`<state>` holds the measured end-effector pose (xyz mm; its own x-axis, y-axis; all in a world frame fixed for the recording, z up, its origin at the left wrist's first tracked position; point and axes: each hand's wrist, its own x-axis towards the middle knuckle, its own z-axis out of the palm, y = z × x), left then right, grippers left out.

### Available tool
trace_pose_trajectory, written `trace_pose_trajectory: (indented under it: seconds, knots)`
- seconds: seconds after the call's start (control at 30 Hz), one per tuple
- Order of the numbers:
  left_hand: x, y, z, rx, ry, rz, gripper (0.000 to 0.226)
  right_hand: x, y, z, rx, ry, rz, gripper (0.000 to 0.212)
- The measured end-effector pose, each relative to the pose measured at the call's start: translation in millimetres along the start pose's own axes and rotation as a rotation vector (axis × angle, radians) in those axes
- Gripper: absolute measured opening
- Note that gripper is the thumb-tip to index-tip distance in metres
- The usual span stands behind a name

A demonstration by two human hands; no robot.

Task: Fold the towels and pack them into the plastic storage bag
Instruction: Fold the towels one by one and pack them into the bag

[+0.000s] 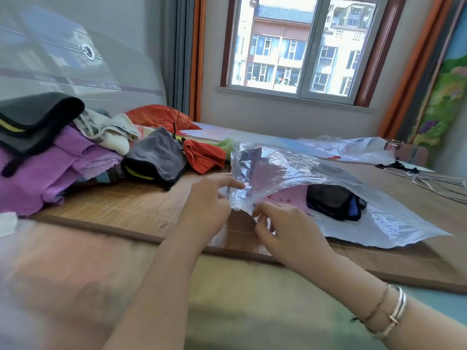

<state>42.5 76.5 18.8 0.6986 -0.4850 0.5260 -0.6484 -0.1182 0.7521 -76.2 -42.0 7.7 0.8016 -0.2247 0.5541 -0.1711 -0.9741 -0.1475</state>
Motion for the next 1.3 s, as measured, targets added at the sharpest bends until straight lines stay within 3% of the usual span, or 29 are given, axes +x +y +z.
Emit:
trace_pose_trajectory:
  seconds: [0.17, 0.27, 0.37, 0.6, 0.7, 0.83, 1.0, 1.2, 1.3]
  knots:
    - [-0.5, -26.6, -54.8, -0.017, 0.189, -0.184, 0.057, 44.4, -69.5, 20.5, 0.331, -0.039, -0.006, 0.016]
    - [-3.2, -41.8, -88.3, 0.025, 0.307, -0.31, 0.055, 82.2, -101.3, 58.7, 0.397, -0.076, -0.034, 0.015]
    - [-5.6, -64.0, -114.9, 0.063, 0.341, -0.397, 0.051, 122.0, -117.2, 109.6, 0.354, -0.1, -0.03, 0.031]
    - [-2.0, -105.5, -144.7, 0.192, 0.262, -0.517, 0.049, 205.7, -117.5, 192.6, 0.09, -0.161, 0.048, 0.068]
    - [1.0, -116.0, -150.1, 0.204, 0.267, -0.529, 0.049, 232.6, -118.1, 208.5, 0.055, -0.202, 0.082, 0.061]
    - [7.7, -120.4, -148.9, 0.217, 0.243, -0.568, 0.048, 245.7, -118.7, 210.1, -0.193, -0.16, 0.023, 0.025]
    - [7.1, -115.0, -136.0, 0.233, 0.237, -0.555, 0.049, 232.7, -112.9, 188.1, -0.264, -0.153, -0.049, 0.024]
    - [5.8, -99.7, -117.9, 0.191, 0.289, -0.549, 0.041, 154.5, -103.5, 137.4, -0.169, -0.233, -0.148, 0.012]
    - [0.6, -88.9, -107.9, 0.181, 0.314, -0.558, 0.051, 110.1, -102.9, 105.4, -0.136, -0.245, -0.197, 0.014]
